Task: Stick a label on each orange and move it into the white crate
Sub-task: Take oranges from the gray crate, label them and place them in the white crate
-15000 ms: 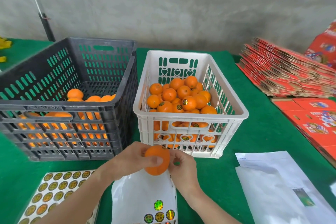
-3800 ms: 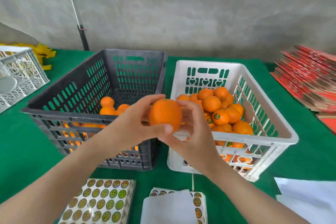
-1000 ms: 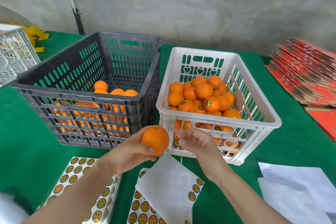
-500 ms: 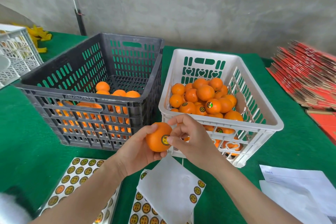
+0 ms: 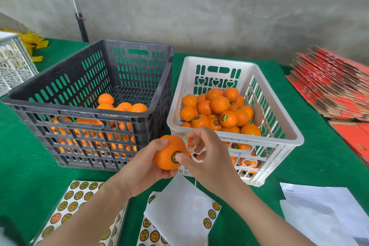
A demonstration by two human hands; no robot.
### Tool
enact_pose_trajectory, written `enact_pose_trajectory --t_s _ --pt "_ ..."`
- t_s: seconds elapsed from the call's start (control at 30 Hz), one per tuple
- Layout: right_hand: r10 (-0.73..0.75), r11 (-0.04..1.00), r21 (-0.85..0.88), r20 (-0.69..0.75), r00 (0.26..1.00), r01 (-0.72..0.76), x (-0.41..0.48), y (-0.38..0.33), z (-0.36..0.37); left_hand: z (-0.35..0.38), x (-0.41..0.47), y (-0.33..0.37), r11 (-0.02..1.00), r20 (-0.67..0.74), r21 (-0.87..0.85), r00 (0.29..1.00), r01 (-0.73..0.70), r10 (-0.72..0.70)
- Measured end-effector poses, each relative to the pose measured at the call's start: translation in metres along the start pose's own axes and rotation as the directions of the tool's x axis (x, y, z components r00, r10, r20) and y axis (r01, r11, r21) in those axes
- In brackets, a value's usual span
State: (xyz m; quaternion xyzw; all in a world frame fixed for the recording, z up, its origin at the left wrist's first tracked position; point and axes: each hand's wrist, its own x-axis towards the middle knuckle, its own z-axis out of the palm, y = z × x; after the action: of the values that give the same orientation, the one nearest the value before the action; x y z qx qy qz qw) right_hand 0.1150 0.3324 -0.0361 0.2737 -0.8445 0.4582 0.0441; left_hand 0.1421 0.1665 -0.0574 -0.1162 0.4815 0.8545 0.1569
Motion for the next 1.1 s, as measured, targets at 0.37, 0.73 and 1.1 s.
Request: enact_pose_trajectory --t_s 0.37,0.73,1.1 --pt "-0.129 0.981 0.107 -0.258 0.957 0.161 0.041 0.008 -0.027 0.070 0.037 0.052 0.745 0.119 0.557 0.923 -0.367 0.365" --pt "0.557 0.612 -0.750 0.185 0.809 -0.250 0.121 0.096 -0.111 0.069 0.112 0.032 -0.130 0.098 0.991 0.885 -0.043 0.456" --pt "0.636 0.402 -0.889 0.100 0.765 -0.218 0.125 0.131 -0.101 0.072 0.096 0.028 -0.025 0.238 0.966 0.849 -0.257 0.472"
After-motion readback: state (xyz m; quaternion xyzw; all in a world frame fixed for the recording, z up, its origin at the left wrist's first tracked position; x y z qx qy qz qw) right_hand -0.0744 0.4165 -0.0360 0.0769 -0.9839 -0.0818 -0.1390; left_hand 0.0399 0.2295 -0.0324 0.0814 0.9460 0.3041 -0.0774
